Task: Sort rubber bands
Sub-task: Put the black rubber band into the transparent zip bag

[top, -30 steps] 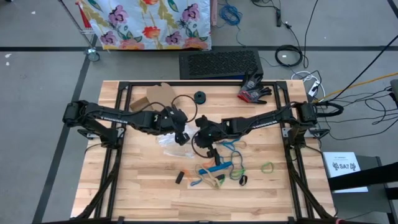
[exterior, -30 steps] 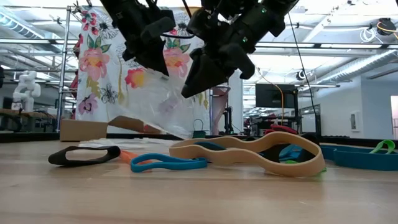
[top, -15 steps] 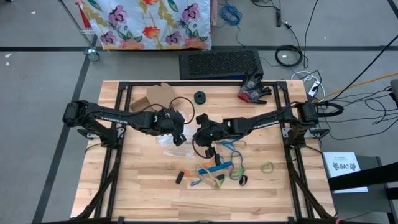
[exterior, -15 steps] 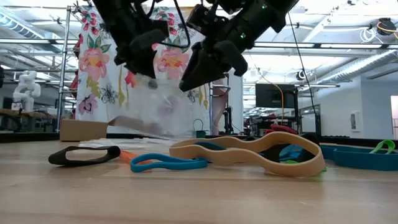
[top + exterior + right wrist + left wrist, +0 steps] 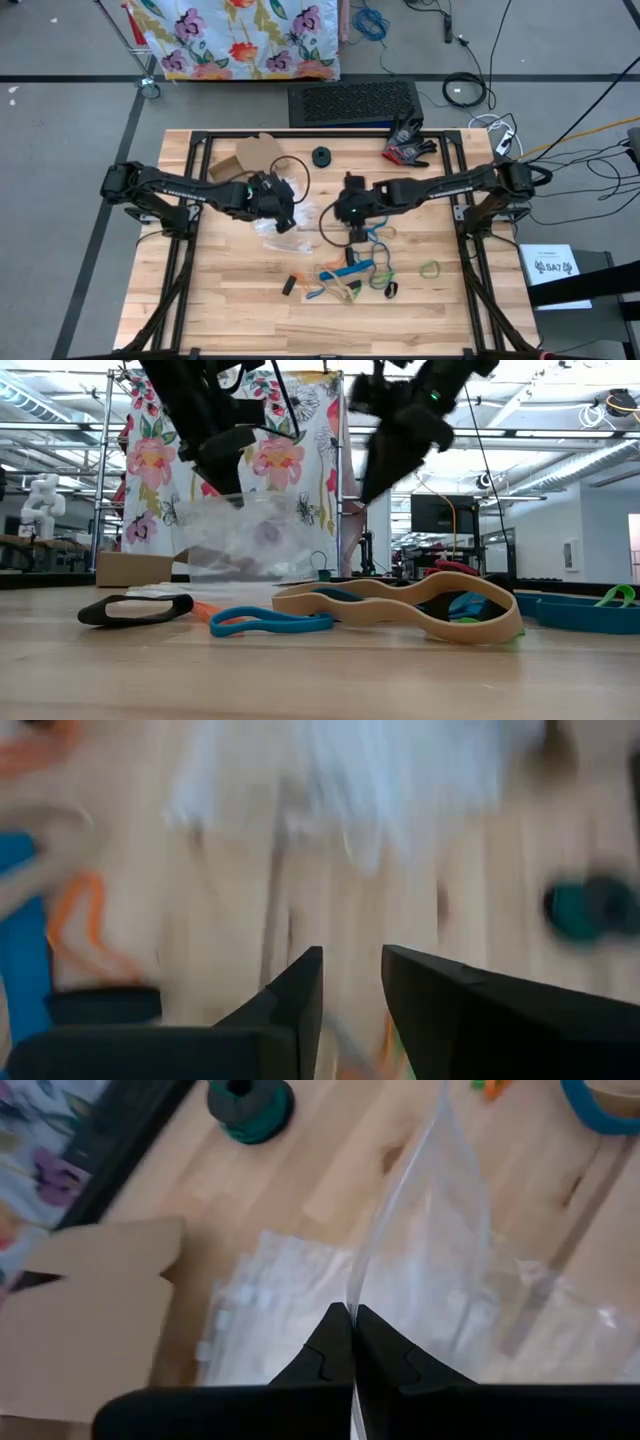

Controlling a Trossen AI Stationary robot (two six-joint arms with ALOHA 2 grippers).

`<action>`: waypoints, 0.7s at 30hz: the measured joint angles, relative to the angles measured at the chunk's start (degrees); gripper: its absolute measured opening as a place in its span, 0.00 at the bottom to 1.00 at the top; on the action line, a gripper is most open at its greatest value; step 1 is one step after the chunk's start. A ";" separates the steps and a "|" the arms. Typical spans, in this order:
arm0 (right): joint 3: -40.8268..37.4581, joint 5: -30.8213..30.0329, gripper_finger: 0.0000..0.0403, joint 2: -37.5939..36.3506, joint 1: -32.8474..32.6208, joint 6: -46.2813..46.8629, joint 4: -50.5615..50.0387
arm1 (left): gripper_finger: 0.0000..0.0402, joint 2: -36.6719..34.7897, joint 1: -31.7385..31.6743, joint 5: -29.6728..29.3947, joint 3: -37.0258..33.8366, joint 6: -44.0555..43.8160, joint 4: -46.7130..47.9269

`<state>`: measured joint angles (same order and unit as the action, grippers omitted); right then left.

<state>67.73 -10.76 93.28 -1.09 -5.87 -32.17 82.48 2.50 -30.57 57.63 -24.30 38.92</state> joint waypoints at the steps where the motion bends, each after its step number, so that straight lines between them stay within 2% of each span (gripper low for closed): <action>1: -1.82 0.00 0.23 -0.91 0.30 2.12 -0.36 | 0.00 0.00 0.23 -0.71 0.00 0.76 0.08; 7: -17.99 0.10 0.20 -9.70 0.95 17.31 5.24 | 0.00 -0.01 1.03 -2.91 -0.71 3.33 0.81; 11: -28.73 -0.01 0.19 -17.92 -0.54 28.16 13.05 | 0.00 -1.50 1.01 -4.09 -6.08 8.60 -4.67; 14: -32.59 0.18 0.19 -22.64 -1.02 32.53 15.52 | 0.00 -5.23 -0.55 -3.45 -11.76 9.69 -8.75; 17: -33.05 -0.02 0.19 -25.06 -0.28 31.15 15.94 | 0.00 -11.36 -2.76 1.85 -18.75 9.73 -16.74; 21: -33.03 0.99 0.19 -24.78 1.55 26.22 21.33 | 0.00 -19.66 -5.88 14.01 -27.72 11.19 -32.00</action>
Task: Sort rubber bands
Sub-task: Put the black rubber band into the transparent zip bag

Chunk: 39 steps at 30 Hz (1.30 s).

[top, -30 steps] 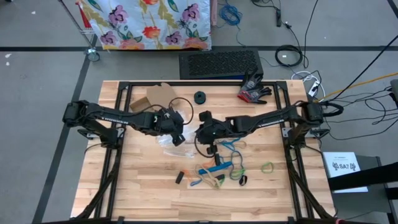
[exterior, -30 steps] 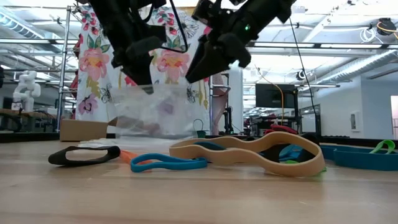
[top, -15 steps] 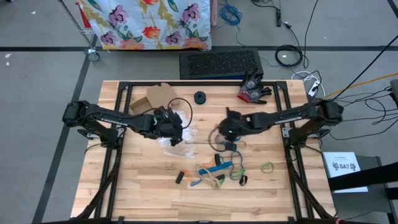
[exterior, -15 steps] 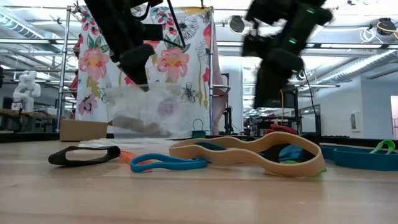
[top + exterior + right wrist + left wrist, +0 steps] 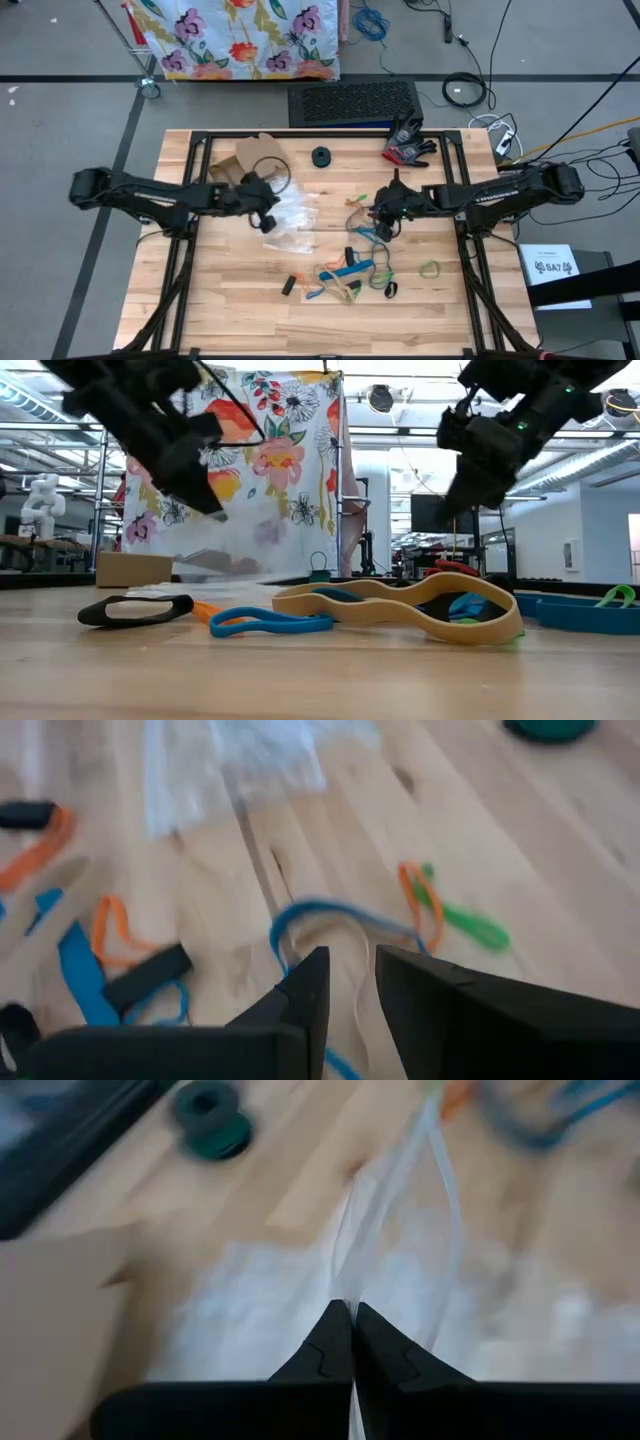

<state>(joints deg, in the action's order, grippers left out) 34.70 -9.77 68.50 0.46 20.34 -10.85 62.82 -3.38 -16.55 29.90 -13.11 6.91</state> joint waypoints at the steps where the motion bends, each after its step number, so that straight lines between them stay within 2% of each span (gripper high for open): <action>1: 0.02 1.11 0.19 0.60 0.42 -0.65 1.86 | 0.00 -1.07 -0.03 0.74 -1.19 -0.62 -3.00; 4: 0.02 4.78 0.19 2.65 0.89 -1.84 6.06 | 0.00 -2.05 2.23 1.05 -1.62 -1.37 -4.71; 7: 0.07 6.92 0.19 4.55 0.31 -1.97 8.07 | 0.00 -0.17 5.13 0.33 0.01 -1.09 -4.93; 10: 0.07 7.13 0.19 6.99 -0.98 -1.58 10.27 | 0.00 2.07 6.70 -1.21 1.52 -1.02 -5.15; 21: 0.07 8.35 0.19 16.80 -6.89 2.27 16.45 | 0.00 7.71 7.66 -0.88 3.90 -3.12 -4.87; 25: 0.07 10.43 0.19 18.44 -8.89 -0.48 19.02 | 0.00 8.27 8.02 -0.05 3.90 -4.56 -4.88; 39: 0.44 9.70 0.19 18.91 -10.22 -7.83 23.05 | 0.00 8.22 9.86 0.11 3.92 -6.14 -5.39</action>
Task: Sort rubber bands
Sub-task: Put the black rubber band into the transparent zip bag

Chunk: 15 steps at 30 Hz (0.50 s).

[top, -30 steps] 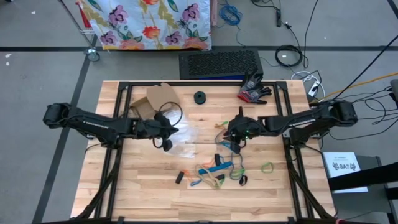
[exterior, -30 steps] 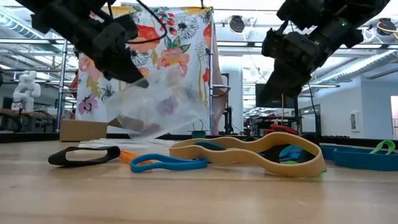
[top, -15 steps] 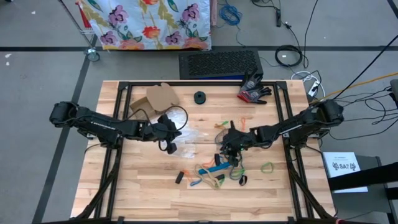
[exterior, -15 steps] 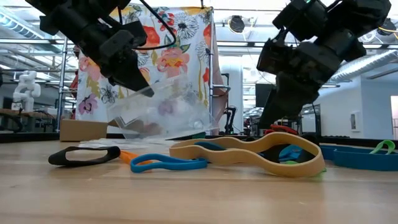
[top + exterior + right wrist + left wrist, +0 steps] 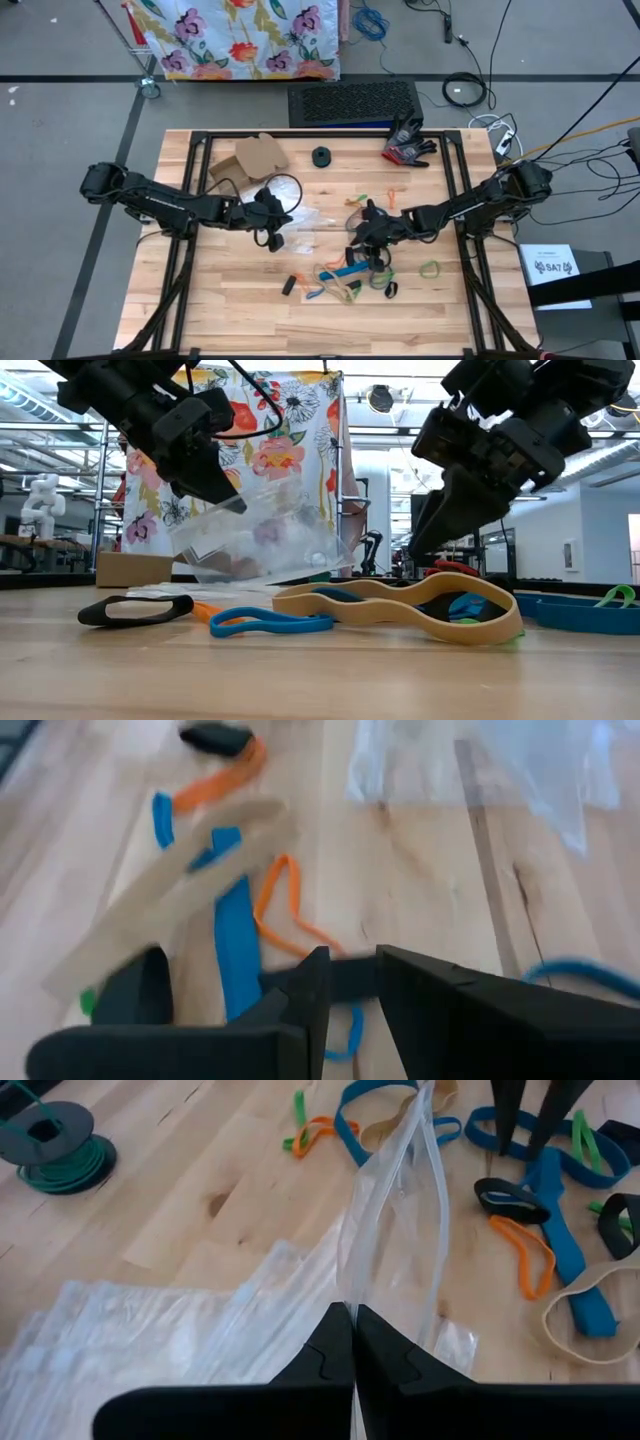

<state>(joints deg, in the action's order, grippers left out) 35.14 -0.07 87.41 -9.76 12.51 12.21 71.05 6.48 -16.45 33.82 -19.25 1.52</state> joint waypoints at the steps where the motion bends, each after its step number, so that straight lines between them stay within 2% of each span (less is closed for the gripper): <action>1: 0.00 0.06 0.20 0.05 0.00 0.13 0.64 | 0.00 0.00 0.00 0.00 0.00 -0.02 -0.04; 4: 0.00 0.12 0.25 0.48 0.06 1.11 1.97 | 0.00 0.00 0.00 0.00 0.00 -0.09 -0.15; 9: 0.00 0.21 0.41 0.50 1.31 4.41 0.22 | 0.00 0.00 0.00 0.00 0.00 -1.38 -0.08; 15: 0.00 0.43 0.59 0.49 1.19 -0.63 -1.19 | 0.00 0.00 -0.01 0.00 0.00 -1.42 0.06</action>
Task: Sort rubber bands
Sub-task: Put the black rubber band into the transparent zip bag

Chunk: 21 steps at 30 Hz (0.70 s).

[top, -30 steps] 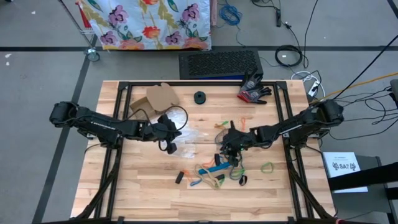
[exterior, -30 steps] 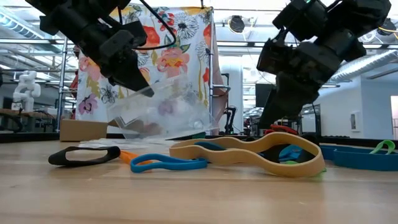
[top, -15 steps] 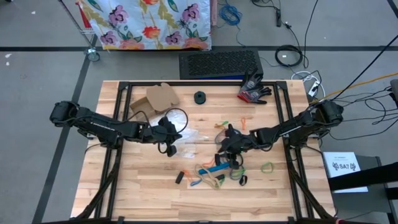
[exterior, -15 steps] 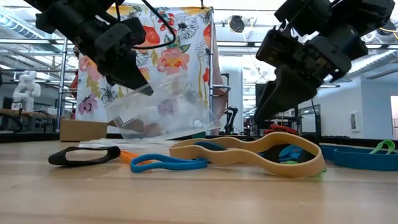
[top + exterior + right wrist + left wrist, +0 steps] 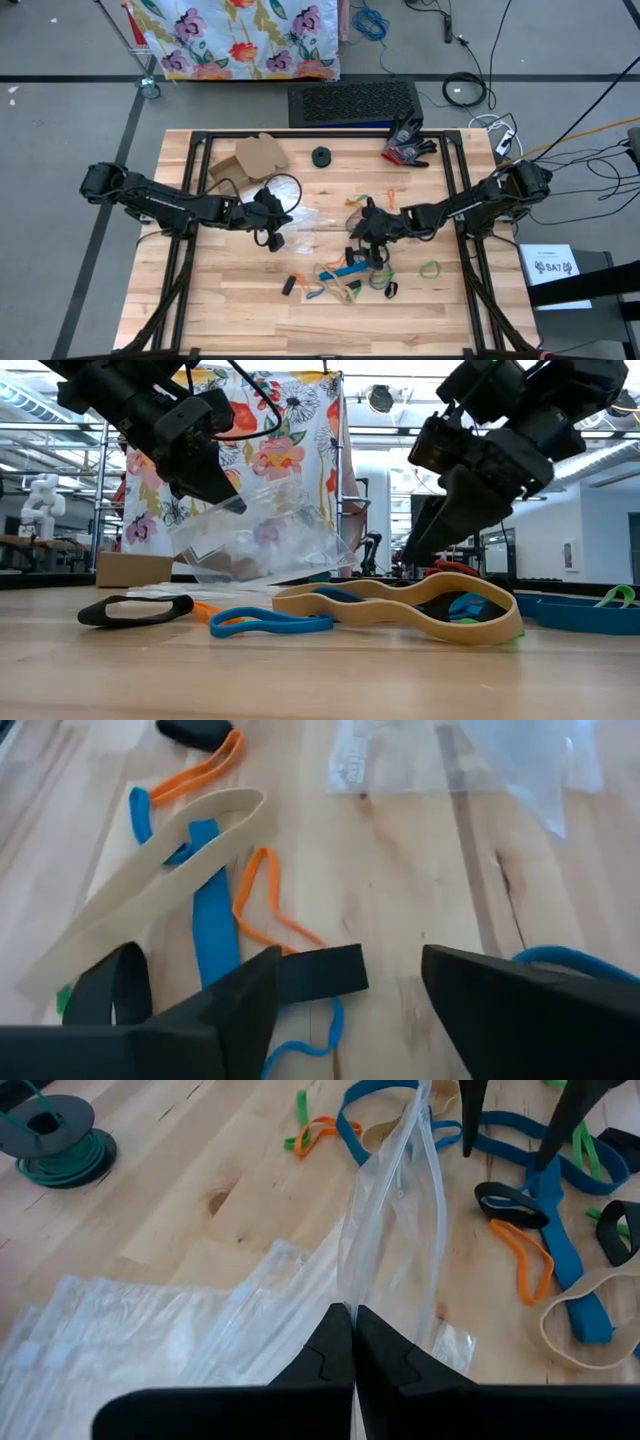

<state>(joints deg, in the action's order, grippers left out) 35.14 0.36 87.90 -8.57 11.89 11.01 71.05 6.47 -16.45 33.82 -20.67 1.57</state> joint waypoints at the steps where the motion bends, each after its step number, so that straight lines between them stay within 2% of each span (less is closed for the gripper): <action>1: 0.00 0.00 0.60 0.00 -0.12 -0.97 0.03 | 0.00 0.00 0.00 0.00 0.00 0.00 0.01; 7: -0.01 -0.26 0.60 1.47 -0.16 -3.99 1.50 | 0.00 0.00 0.01 0.00 0.00 0.02 -0.01; 16: -0.07 -0.05 0.56 9.55 -0.16 -3.70 7.93 | 0.00 0.00 0.01 0.07 -0.02 0.02 -0.02; 18: -0.07 0.08 0.51 10.37 -0.16 -3.59 8.73 | 0.00 0.00 0.01 0.11 -0.02 0.02 -0.07; 21: -0.07 1.67 0.36 10.51 -0.16 -3.59 9.02 | 0.00 0.00 -0.01 0.11 -0.02 0.02 -0.08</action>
<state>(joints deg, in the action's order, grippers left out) 35.07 2.03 98.41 -8.73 8.29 20.03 71.05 6.46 -16.34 33.80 -20.64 1.49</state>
